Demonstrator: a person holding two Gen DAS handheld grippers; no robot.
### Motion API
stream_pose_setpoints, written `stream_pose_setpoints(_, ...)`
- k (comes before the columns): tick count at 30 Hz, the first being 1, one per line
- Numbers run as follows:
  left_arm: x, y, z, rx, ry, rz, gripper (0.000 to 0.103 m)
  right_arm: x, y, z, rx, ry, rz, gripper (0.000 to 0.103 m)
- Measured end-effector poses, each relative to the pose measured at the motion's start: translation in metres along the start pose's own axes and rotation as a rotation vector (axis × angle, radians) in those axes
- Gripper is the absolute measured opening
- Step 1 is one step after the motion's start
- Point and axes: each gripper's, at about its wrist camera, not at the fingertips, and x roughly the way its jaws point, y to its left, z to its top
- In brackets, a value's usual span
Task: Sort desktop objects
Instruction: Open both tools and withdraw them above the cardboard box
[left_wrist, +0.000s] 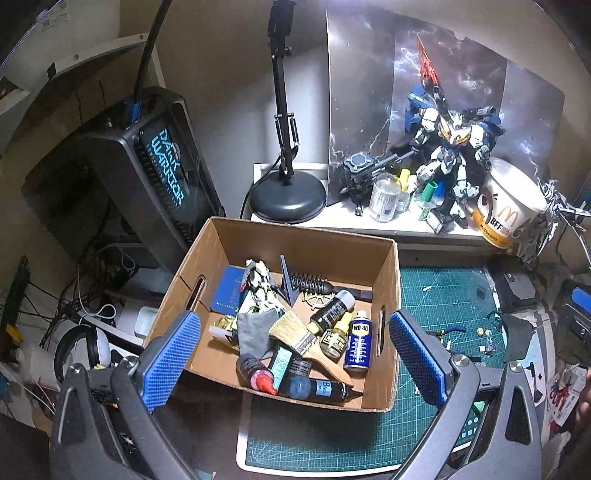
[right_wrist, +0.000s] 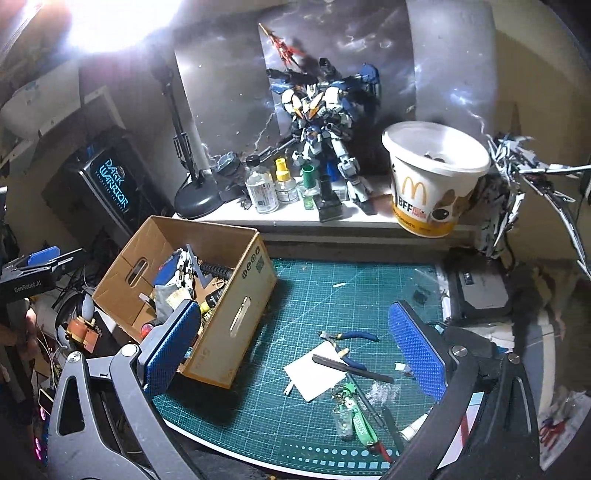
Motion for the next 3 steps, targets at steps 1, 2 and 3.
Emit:
stream_pose_setpoints(1, 0.0000, -0.0005, -0.0017, -0.003, 0.004, -0.003, 0.103, 0.0002, -0.0011, -0.0006, 0.001, 0.005, 0.001, 0.102)
stream_pose_setpoints(2, 0.0002, -0.0012, -0.0030, -0.003, 0.006, -0.006, 0.103, 0.0008, -0.0020, -0.0012, 0.001, 0.011, 0.003, 0.102)
stream_pose_setpoints(3, 0.0004, -0.0019, -0.0042, -0.003, 0.008, -0.009, 0.103, 0.0010, -0.0027, -0.0021, 0.001, 0.012, 0.002, 0.102)
